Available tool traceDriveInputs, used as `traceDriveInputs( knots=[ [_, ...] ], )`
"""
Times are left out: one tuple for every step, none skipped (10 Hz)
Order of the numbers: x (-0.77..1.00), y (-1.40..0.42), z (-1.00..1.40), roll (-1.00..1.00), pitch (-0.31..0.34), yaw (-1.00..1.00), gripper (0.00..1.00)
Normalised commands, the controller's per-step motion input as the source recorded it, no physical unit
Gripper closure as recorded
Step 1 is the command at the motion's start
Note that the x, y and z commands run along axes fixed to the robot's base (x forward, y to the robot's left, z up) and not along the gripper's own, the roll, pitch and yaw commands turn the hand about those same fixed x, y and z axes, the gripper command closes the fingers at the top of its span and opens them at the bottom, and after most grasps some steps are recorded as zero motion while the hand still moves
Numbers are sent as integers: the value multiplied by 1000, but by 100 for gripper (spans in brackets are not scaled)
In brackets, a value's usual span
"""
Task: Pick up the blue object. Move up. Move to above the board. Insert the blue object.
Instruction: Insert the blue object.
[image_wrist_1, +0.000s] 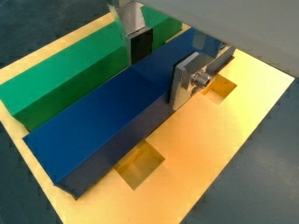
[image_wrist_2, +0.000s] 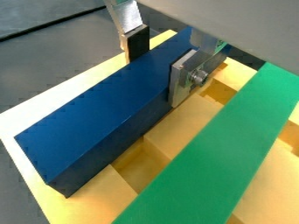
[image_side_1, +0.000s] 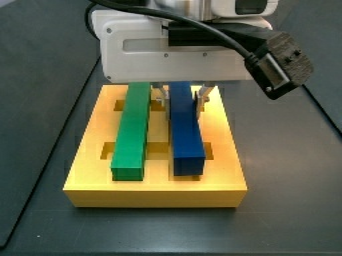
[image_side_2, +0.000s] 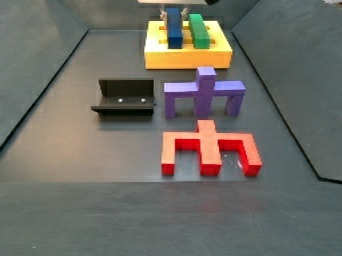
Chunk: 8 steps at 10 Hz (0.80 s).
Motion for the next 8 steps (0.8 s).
traceDriveInputs(
  knots=[
    [123,0,0,286,106,131,100],
    [17,0,-46,279,84,54,100],
    [0,0,-69,283,67,0,100],
    [0,0,-26,299,61,0,100],
    [-14,-80,-114,444,0,0,100],
    [0,-51,-166,431,-11,0,100],
    [0,0,-237,311,-24,0,100],
    [0,0,-246,287,-29,0,100]
  ],
)
